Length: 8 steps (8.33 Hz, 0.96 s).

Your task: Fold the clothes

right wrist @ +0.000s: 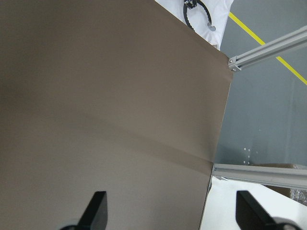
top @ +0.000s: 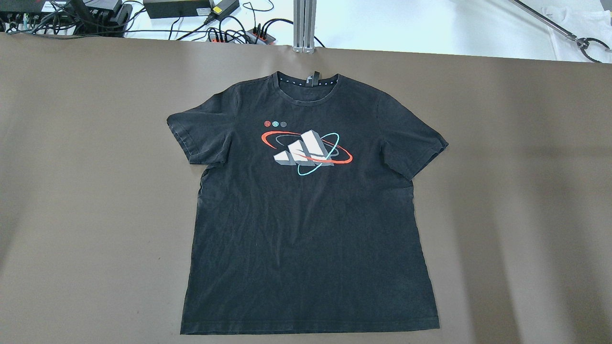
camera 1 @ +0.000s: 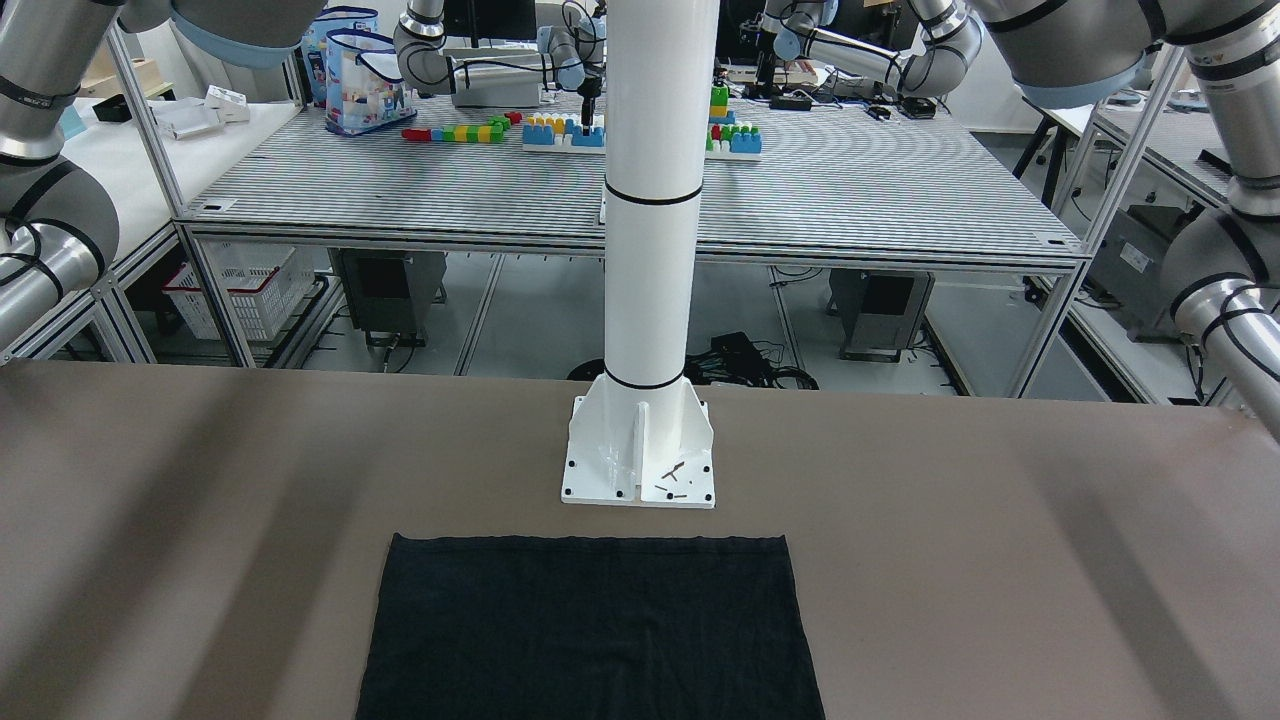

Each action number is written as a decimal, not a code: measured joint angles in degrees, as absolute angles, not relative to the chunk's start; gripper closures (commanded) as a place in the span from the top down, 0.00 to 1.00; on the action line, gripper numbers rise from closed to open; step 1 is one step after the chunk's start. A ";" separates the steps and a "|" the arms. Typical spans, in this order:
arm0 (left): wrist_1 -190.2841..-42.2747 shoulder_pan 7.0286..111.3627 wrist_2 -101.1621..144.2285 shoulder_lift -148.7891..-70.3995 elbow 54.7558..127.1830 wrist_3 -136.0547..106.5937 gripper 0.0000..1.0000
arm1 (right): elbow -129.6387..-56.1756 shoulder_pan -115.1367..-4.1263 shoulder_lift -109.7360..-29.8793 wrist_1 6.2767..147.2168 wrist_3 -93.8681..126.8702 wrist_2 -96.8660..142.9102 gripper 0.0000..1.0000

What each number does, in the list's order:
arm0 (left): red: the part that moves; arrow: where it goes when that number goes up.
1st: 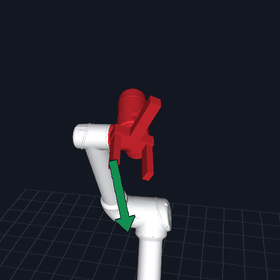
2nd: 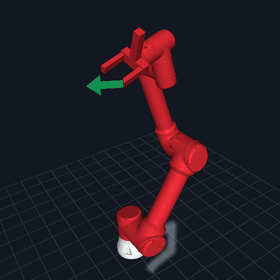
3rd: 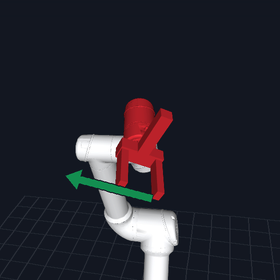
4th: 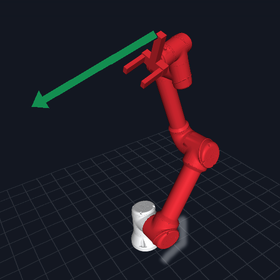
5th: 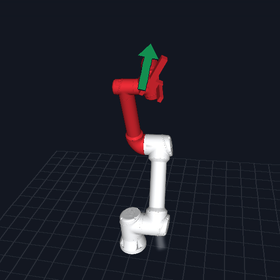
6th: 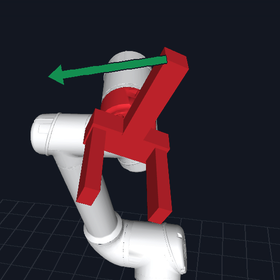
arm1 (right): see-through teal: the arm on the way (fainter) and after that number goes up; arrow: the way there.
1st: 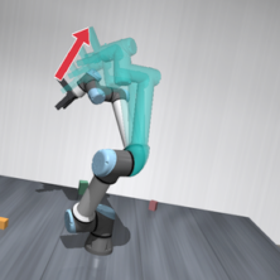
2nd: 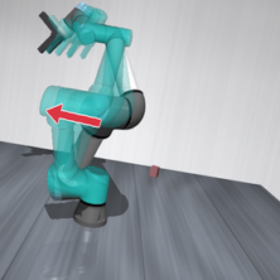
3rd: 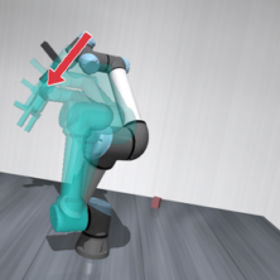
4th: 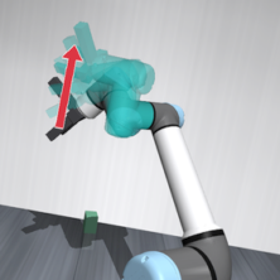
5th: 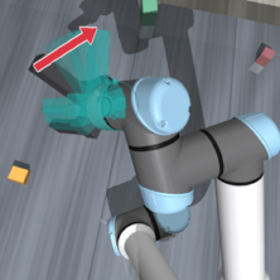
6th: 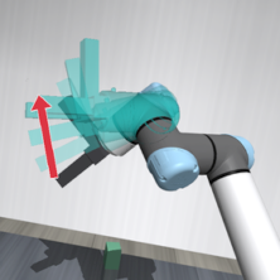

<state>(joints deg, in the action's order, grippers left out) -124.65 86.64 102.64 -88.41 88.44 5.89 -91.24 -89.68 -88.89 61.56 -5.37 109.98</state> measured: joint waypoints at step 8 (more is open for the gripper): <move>-124.22 86.35 103.79 -88.74 88.86 3.75 1.00 | -84.28 -61.44 -71.07 60.92 48.19 112.58 0.85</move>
